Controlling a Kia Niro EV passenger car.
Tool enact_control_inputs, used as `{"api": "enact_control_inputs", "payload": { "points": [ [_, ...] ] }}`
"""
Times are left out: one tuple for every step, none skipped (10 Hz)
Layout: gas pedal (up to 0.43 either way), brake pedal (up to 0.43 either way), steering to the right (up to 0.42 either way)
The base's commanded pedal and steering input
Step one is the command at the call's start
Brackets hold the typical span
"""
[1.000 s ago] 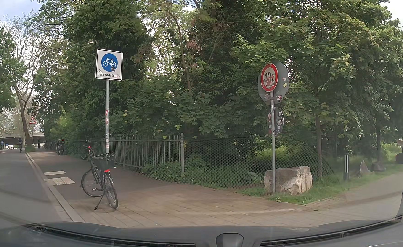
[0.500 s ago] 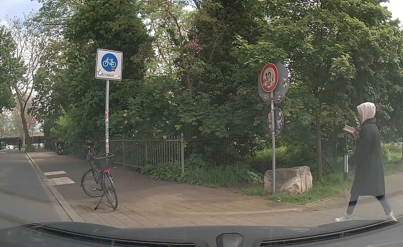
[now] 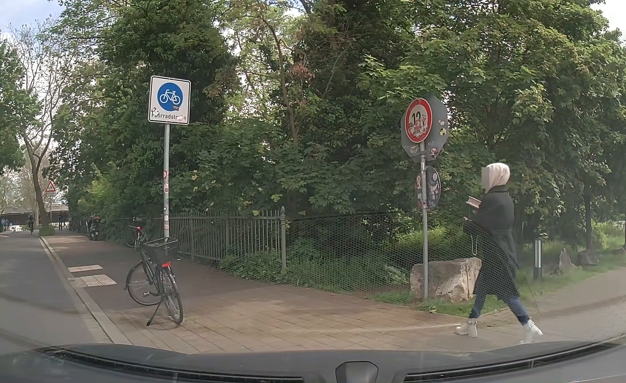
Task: Follow the waypoints while adhering to traffic rules and regulations
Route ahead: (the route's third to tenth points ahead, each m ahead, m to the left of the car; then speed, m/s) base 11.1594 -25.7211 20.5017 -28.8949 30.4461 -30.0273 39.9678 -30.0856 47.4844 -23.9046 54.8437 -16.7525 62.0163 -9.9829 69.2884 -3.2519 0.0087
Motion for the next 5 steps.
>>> {"api": "enact_control_inputs", "payload": {
  "points": [
    [0.000,0.000,0.861],
    [0.000,0.000,0.861],
    [0.000,0.000,0.861],
    [0.000,0.000,0.862],
    [0.130,0.000,0.862]
  ]
}}
